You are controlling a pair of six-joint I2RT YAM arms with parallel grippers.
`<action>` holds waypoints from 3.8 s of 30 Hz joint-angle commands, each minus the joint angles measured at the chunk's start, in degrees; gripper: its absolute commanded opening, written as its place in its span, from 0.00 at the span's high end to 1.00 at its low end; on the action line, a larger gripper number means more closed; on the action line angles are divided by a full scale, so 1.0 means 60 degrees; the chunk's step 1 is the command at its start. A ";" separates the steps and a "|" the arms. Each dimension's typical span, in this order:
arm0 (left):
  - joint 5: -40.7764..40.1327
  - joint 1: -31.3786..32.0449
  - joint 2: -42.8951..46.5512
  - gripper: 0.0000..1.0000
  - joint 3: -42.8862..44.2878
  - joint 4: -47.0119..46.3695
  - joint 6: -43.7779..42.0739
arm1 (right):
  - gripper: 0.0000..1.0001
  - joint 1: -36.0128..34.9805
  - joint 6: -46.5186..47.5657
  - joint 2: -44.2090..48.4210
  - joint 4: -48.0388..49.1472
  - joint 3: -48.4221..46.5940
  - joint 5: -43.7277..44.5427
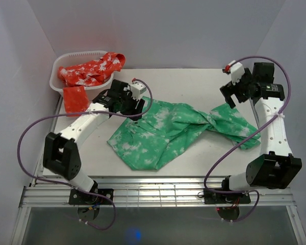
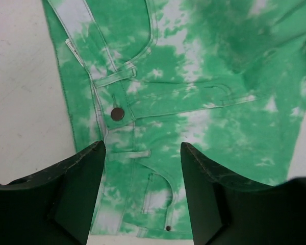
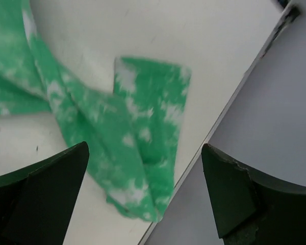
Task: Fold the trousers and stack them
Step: Flatten the trousers out
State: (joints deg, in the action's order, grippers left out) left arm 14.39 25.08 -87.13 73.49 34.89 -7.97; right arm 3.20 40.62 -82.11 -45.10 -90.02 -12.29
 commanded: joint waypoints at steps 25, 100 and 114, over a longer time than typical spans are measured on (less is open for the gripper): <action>-0.1199 -0.2818 -0.0025 0.45 -0.3622 0.2269 -0.4151 | 0.07 0.4125 0.5108 -0.0598 -0.4419 0.1673 -0.1479; -0.0598 -0.3169 -0.0713 1.00 -0.3533 0.1084 -0.2422 | 0.92 0.3187 0.7980 0.1819 -0.3103 0.0121 -0.1203; 0.2172 -0.2731 -0.0476 0.46 -0.0972 0.0397 -0.0871 | 0.92 0.1810 0.5303 -0.3189 -0.1945 -0.0230 0.1185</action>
State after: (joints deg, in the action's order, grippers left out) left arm 22.81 7.07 -88.95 63.44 41.47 -16.86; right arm 14.33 78.08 -100.57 -55.75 -87.26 -8.47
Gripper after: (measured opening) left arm 0.525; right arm 0.088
